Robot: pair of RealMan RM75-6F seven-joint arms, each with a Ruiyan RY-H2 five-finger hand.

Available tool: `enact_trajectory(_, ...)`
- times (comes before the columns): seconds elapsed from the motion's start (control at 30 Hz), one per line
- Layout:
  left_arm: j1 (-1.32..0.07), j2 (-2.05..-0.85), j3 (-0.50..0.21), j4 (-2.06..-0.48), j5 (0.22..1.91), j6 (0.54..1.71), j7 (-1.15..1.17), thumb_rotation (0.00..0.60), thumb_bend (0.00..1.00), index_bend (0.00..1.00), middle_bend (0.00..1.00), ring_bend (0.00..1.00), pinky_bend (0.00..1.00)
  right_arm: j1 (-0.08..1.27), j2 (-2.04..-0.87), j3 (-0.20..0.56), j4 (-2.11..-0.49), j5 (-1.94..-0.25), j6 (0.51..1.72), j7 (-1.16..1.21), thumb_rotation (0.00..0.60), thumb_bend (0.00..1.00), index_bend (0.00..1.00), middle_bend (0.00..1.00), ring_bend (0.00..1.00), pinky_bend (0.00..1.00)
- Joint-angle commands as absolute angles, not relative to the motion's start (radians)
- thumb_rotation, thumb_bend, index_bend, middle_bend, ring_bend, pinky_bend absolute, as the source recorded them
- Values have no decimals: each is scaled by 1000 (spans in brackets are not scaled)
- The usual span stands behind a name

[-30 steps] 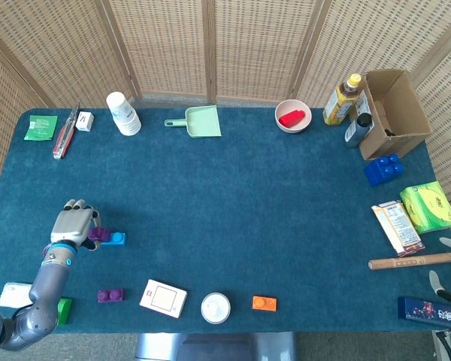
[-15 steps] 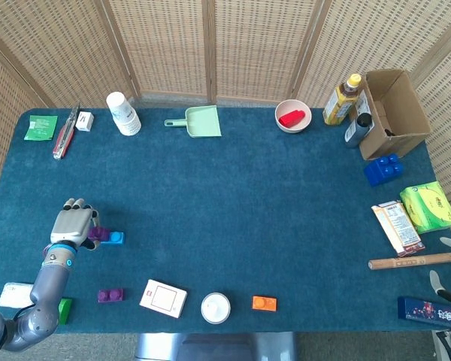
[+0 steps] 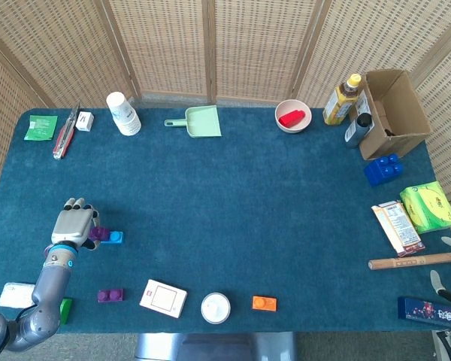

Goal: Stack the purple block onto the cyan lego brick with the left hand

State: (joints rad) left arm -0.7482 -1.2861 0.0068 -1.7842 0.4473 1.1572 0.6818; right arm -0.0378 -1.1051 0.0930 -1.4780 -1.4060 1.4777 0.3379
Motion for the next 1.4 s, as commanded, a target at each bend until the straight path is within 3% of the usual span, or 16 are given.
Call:
enact_trajectory(0.03,-743,-1289,5,-1781,450,1153,681,600,335,606,251,88,0,-38,-1105,93,-1478,-1406,1478,338,600,371,188,92,0,33)
enact_trajectory(1.07,-700,-1311,-12,-1740,489,1126,674,600,334,604,245,84,0,-43,-1101,95,-1488,-1408,1487,330,599,371,186,92,0,36)
enact_trajectory(1.4,-696,-1247,-24,-1794,527,1090,640,600,335,346,152,19,0,-44,-1097,96,-1496,-1408,1491,324,600,371,178,93,0,37)
